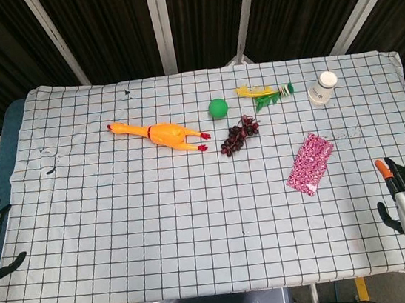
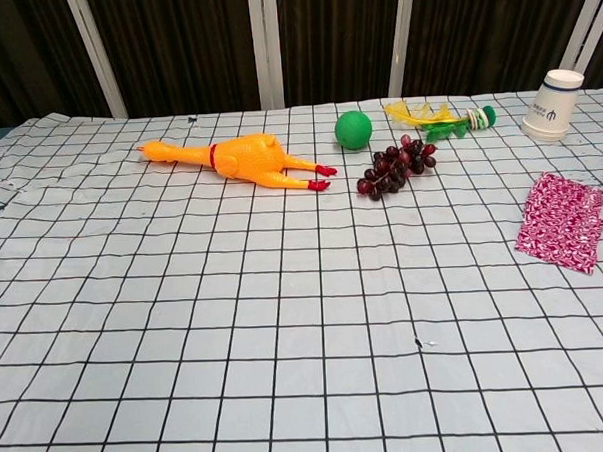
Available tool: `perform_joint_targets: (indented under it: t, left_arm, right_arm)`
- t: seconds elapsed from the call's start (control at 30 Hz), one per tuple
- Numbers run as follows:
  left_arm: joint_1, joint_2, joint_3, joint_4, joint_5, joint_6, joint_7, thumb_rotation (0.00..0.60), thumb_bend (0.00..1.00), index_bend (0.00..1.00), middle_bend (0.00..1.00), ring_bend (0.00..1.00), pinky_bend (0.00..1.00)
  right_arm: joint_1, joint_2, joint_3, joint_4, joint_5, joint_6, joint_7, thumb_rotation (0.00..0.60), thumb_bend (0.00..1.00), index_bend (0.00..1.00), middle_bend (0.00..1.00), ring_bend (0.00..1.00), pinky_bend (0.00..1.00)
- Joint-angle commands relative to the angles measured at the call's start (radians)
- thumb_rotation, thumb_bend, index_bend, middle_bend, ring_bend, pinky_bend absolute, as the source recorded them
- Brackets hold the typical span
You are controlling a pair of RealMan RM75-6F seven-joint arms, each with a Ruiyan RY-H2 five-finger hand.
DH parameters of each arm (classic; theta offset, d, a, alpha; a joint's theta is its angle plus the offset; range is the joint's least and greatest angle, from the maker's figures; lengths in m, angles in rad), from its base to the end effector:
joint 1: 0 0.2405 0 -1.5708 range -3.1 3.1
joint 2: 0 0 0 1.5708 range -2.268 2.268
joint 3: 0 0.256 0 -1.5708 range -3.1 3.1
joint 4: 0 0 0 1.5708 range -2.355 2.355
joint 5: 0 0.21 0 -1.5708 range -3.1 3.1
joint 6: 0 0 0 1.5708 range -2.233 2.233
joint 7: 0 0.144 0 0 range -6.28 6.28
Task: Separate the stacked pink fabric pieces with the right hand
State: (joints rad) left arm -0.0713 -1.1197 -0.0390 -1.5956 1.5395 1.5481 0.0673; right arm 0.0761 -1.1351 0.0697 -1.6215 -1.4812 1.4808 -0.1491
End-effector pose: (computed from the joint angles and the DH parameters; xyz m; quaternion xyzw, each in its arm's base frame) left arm -0.3085 0.1745 0.1650 -0.6073 -0.3429 -0.3834 0.6055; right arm -0.3103 -0.1822 0.1563 0.6069 -0.3537 0.3515 0.6188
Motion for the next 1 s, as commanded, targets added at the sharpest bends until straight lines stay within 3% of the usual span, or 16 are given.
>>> perform_joint_targets:
  t: [0.03,0.8,1.0]
  left_arm:
    - [-0.001,0.001,0.000,0.000,0.000,-0.002,0.000,0.600,0.27,0.13,0.03,0.01,0.10]
    - [0.004,-0.003,0.000,-0.007,0.005,0.009,0.014,0.600,0.27,0.13,0.04,0.01,0.10]
    - [0.002,-0.006,0.001,-0.010,0.007,0.005,0.021,0.600,0.27,0.13,0.04,0.01,0.10]
  right_arm:
    - [0.000,-0.001,0.001,-0.001,0.002,0.000,-0.003,0.600,0.47,0.01,0.06,0.13,0.14]
    - [0.005,-0.002,-0.007,-0.002,0.001,-0.019,0.005,0.600,0.47,0.01,0.07,0.13,0.14]
    - [0.007,-0.005,-0.008,-0.001,0.001,-0.024,0.009,0.600,0.47,0.01,0.22,0.23,0.14]
